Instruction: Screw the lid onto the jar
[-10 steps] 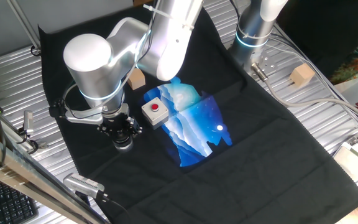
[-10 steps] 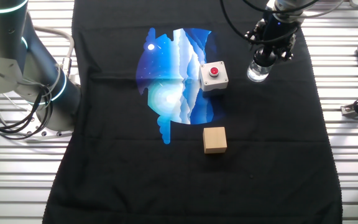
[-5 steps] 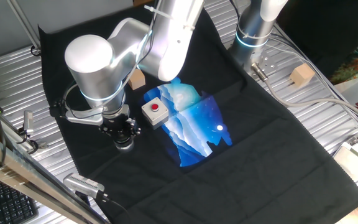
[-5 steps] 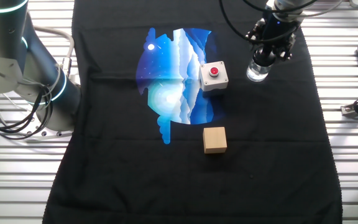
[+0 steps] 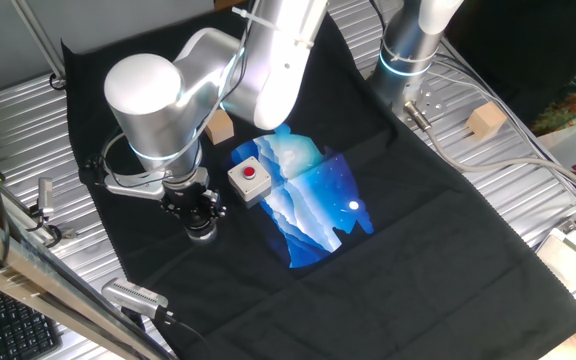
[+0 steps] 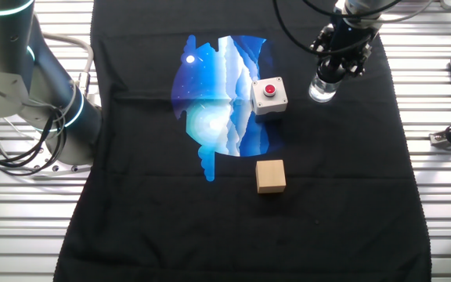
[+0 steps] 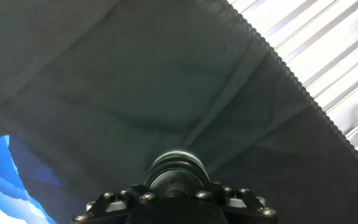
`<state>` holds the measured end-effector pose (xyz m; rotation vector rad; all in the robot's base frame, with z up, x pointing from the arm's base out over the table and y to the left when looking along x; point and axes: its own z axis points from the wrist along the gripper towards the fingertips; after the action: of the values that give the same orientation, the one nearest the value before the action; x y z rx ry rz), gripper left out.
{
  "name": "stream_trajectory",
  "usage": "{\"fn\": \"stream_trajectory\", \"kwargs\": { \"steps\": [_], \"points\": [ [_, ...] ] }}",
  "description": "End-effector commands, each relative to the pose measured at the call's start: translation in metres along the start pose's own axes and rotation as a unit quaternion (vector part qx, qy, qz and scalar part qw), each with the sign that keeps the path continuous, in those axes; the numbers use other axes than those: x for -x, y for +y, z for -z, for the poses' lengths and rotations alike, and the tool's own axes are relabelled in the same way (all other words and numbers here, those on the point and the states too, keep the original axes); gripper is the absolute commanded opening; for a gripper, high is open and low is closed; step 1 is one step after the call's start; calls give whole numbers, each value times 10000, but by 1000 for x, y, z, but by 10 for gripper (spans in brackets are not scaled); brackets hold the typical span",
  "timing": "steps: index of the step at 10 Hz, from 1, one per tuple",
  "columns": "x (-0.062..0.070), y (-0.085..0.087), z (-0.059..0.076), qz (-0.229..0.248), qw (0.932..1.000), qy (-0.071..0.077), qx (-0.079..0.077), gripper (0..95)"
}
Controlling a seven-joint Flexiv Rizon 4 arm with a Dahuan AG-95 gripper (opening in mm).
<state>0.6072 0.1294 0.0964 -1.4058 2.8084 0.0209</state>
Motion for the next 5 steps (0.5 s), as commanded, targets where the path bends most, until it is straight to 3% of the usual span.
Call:
{"fn": "stream_trajectory", "kwargs": {
  "steps": [1,5],
  "points": [
    [0,0,0,-36,10000,-7,4,0],
    [0,0,0,-91,10000,-6,16,0]
  ]
}}
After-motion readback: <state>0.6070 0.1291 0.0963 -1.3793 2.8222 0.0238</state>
